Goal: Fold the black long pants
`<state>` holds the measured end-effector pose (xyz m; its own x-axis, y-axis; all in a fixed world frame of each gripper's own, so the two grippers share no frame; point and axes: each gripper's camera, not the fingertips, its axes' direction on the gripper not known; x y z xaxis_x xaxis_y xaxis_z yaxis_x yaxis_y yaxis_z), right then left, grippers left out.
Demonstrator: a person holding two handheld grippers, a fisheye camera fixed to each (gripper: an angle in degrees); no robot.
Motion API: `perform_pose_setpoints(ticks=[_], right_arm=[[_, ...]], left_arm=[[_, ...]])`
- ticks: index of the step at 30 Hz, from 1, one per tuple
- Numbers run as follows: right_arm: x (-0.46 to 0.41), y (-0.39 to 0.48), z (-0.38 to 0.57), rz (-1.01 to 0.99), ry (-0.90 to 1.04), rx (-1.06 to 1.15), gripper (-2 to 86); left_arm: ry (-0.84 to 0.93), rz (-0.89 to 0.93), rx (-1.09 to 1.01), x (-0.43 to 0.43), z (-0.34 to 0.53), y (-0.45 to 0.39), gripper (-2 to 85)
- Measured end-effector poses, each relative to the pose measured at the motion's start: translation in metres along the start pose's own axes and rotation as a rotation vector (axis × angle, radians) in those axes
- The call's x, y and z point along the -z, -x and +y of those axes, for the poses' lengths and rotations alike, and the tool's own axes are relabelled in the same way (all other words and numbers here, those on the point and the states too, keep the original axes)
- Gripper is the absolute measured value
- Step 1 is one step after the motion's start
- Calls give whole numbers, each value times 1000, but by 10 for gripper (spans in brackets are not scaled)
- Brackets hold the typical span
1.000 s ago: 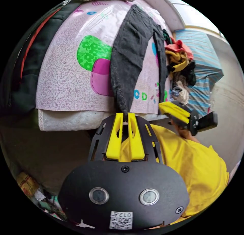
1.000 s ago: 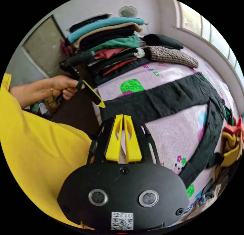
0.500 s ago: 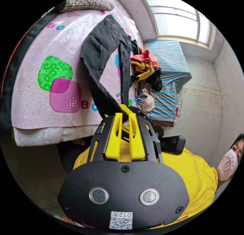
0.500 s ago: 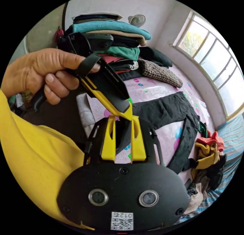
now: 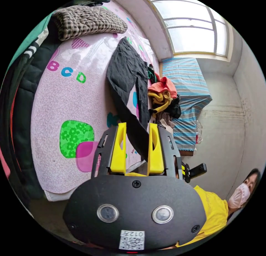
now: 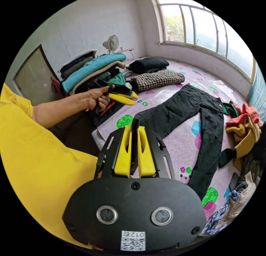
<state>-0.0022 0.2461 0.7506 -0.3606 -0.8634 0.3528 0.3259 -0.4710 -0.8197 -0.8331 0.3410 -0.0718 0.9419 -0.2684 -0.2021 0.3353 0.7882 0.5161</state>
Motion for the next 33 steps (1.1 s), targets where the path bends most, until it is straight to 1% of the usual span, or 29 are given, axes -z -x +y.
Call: perform_pose_setpoints(ticks=[1, 5, 6, 9, 15, 22, 27, 29, 31, 33], right_arm=[[5, -6, 0, -26, -5, -9, 25], [43, -59, 7, -267, -72, -135, 24], [55, -77, 12, -336, -107, -178, 23], [88, -120, 21, -452, -189, -263, 25], [154, -188, 19, -578, -300, -296, 28], [197, -248, 24, -752, -315, -296, 28], [205, -287, 61, -882, -334, -375, 24], [206, -302, 79, -889, -336, -428, 22], [208, -316, 96, -882, -345, -475, 20], [213, -336, 121, -869, -391, -552, 20]], left_arm=[[5, -2, 14, -3, -10, 2, 110], [7, -74, 92, -20, -76, 6, 125], [5, -71, 112, -26, -95, 5, 130], [11, -42, 134, -45, -143, -3, 140], [18, 65, 195, -99, -241, -10, 153], [64, 8, 216, -159, -341, -19, 147], [33, -47, 171, -177, -402, -37, 106], [43, -74, 163, -183, -415, -43, 75], [77, -158, 172, -189, -424, -50, 47], [95, -214, 130, -197, -430, -70, 26]])
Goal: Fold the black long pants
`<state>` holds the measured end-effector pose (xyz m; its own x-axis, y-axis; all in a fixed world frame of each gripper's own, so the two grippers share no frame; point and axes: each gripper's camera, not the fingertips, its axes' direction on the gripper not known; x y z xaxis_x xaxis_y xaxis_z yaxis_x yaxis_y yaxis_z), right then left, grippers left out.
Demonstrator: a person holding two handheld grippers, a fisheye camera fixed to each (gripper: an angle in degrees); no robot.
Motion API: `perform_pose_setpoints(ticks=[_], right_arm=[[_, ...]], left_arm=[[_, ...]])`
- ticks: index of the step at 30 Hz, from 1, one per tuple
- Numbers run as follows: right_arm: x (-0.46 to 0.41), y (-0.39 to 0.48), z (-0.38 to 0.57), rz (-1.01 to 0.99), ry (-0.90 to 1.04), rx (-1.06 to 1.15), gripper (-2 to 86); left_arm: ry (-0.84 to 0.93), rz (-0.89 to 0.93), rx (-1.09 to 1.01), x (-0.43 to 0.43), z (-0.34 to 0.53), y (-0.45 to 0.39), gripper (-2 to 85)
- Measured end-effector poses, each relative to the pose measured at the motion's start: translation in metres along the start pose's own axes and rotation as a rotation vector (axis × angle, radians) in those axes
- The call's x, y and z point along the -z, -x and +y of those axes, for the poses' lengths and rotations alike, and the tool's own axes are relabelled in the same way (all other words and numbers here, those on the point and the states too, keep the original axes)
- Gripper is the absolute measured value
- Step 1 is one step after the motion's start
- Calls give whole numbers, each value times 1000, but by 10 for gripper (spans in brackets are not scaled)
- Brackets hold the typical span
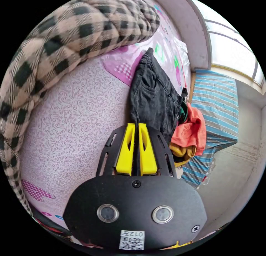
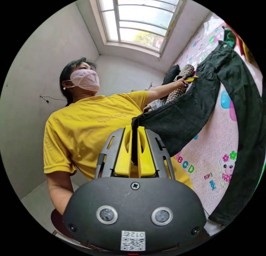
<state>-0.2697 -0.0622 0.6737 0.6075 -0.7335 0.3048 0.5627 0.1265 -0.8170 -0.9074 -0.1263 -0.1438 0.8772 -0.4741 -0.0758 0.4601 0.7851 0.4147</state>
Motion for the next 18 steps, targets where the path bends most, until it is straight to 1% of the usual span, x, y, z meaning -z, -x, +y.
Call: perform_pose_setpoints(ticks=[4, 5, 6, 7, 9, 10, 12, 13, 14, 15, 16, 17, 18], right_arm=[[38, -18, 20, -3, -77, -76, 20], [50, -23, 29, -7, -96, -100, 20], [62, -29, 38, -19, -123, -122, 20], [69, -31, 43, -26, -138, -133, 20], [97, -45, 63, -45, -207, -185, 21], [103, -48, 68, -52, -222, -197, 21], [128, -60, 85, -46, -256, -247, 22], [135, -63, 89, -39, -267, -258, 22], [148, -68, 96, -31, -290, -277, 23], [161, -75, 102, -10, -318, -307, 24], [168, -81, 106, 12, -337, -335, 24], [182, -92, 114, 53, -381, -393, 25], [197, -104, 122, 96, -439, -457, 25]], left_arm=[[-74, 17, -84, 8, 3, -55, 15], [-97, -30, -136, 11, 5, -86, 13], [-114, -120, -197, 11, 8, -124, 12], [-117, -167, -231, 8, 9, -146, 12], [-112, -302, -409, -17, 18, -238, 11], [-107, -324, -451, -27, 20, -260, 10], [-71, -403, -584, -81, 32, -341, 10], [-60, -433, -612, -98, 35, -359, 10], [-36, -503, -652, -136, 40, -387, 11], [-1, -594, -655, -179, 42, -404, 11], [20, -640, -627, -199, 43, -407, 11], [76, -712, -557, -234, 43, -408, 12], [98, -726, -505, -255, 46, -404, 12]])
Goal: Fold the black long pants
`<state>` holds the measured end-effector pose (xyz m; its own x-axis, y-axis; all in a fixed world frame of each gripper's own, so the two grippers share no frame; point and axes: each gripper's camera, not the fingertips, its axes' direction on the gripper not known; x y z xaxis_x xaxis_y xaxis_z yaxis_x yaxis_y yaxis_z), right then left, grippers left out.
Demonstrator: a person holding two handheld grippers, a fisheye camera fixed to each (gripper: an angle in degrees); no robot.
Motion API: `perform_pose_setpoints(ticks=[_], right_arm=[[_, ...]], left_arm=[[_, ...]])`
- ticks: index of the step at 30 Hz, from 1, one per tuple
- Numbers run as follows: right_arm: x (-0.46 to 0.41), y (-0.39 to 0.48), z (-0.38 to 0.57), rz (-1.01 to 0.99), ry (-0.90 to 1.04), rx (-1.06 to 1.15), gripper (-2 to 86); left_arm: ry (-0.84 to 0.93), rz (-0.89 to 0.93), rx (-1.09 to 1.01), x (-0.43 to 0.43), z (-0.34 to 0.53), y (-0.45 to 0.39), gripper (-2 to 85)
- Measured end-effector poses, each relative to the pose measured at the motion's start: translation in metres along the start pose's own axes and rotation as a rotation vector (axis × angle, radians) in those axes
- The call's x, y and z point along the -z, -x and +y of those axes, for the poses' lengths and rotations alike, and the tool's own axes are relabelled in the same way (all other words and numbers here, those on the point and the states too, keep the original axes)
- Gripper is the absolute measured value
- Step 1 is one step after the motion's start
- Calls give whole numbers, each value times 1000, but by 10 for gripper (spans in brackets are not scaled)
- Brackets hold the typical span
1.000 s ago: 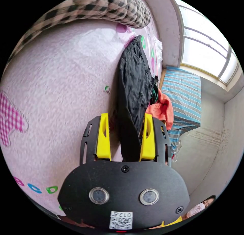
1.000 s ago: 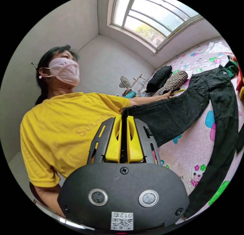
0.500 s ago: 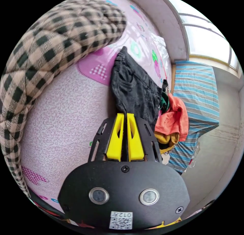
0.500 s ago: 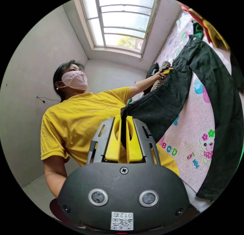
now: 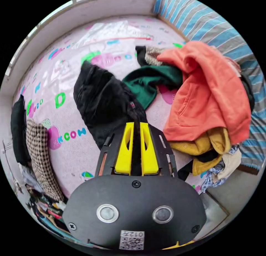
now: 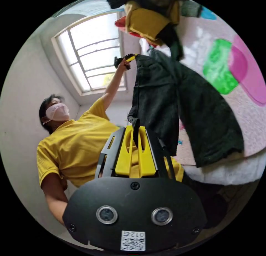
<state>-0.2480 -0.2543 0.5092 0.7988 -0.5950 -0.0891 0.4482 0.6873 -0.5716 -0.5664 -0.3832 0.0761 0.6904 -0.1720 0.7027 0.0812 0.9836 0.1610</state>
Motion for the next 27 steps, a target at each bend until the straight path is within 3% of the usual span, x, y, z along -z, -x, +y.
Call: perform_pose_setpoints(ticks=[6, 15, 22, 27], right_arm=[[49, -37, -10, -53, -259, -143, 24], [57, 13, -26, -154, -304, -144, 23], [38, 72, -25, -298, -356, -143, 25], [30, 111, -7, -442, -424, -125, 25]], left_arm=[[-32, 277, 18, -10, 45, 31, 10], [73, 719, 122, -90, 227, 165, 11], [145, 937, 158, -154, 353, 168, 33], [41, 1271, 379, -191, 372, 172, 73]])
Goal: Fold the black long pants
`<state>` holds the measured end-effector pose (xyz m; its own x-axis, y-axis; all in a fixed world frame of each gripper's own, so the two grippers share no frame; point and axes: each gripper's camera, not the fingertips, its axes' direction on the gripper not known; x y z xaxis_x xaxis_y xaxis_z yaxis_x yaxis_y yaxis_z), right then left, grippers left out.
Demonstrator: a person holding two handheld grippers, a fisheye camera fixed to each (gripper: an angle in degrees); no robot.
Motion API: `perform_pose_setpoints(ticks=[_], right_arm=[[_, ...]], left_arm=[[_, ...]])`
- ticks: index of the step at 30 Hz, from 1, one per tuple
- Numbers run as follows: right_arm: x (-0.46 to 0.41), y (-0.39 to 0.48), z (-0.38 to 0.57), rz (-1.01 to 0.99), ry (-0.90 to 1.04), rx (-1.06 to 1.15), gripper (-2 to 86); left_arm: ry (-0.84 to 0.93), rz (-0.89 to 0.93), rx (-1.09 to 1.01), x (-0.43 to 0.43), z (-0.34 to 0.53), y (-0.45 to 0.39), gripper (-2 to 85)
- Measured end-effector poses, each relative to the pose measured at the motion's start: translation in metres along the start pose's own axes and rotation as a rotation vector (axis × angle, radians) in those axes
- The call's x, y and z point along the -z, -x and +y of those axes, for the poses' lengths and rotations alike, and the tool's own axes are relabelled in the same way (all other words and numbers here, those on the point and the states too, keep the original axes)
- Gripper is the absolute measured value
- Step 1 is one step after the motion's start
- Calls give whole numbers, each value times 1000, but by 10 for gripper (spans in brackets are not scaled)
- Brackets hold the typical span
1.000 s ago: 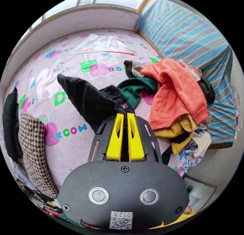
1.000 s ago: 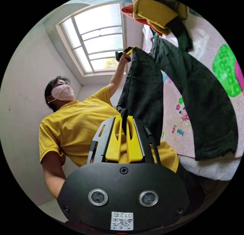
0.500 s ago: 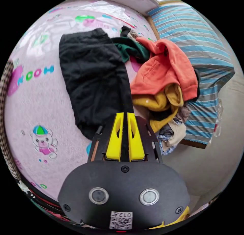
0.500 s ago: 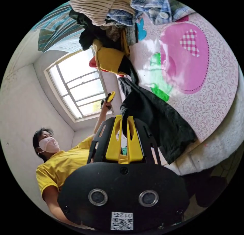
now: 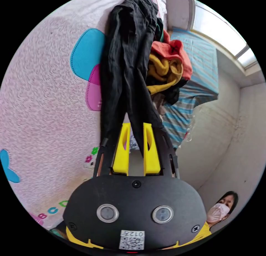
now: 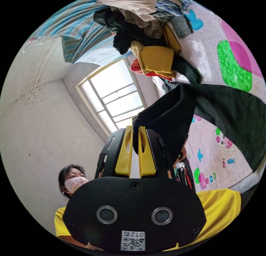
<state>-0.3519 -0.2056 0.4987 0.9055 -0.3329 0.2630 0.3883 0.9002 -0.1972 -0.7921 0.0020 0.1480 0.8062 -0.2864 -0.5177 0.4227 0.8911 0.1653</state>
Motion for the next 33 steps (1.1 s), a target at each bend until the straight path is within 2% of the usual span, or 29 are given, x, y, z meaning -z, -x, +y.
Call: perform_pose_setpoints(ticks=[7, 9, 11, 13, 15, 16, 18, 20, 21, 23, 25, 28, 31, 33], right_arm=[[-44, 47, 9, -154, 55, 27, 27], [-60, 64, 8, -175, 98, 43, 26], [-59, 71, 9, -173, 92, 51, 26], [-46, 75, 10, -103, 46, 81, 26], [-10, 71, 4, 165, -61, 175, 26], [2, 67, 2, 259, -94, 194, 26], [45, 26, -8, 659, -178, 194, 26], [70, -31, -17, 805, -145, 37, 26], [82, -67, -17, 798, -135, -68, 25], [90, -94, -11, 808, -142, -131, 25], [85, -91, -1, 781, -161, -74, 25], [67, -65, 15, 714, -113, -10, 25], [61, -42, 38, 682, -114, 53, 25], [64, -69, 40, 804, -98, 33, 24]], left_arm=[[-82, 135, 7, -33, -33, 8, 109], [-213, 353, 20, -34, -46, 17, 104], [-314, 496, 11, -27, -56, 23, 79], [-349, 416, -7, -11, -65, 14, 40], [-335, 59, -134, 19, -72, -23, 22], [-312, -49, -178, 23, -74, -33, 19], [-160, -418, -285, 10, -80, -52, 12], [-35, -553, -244, -12, -89, -40, 11], [0, -590, -177, -21, -94, -26, 10], [-28, -569, -125, -23, -96, -16, 10], [-28, -505, -132, -23, -99, -18, 10], [-5, -512, -216, -25, -99, -50, 10], [7, -667, -308, -30, -94, -73, 12], [79, -735, -228, -45, -104, -43, 15]])
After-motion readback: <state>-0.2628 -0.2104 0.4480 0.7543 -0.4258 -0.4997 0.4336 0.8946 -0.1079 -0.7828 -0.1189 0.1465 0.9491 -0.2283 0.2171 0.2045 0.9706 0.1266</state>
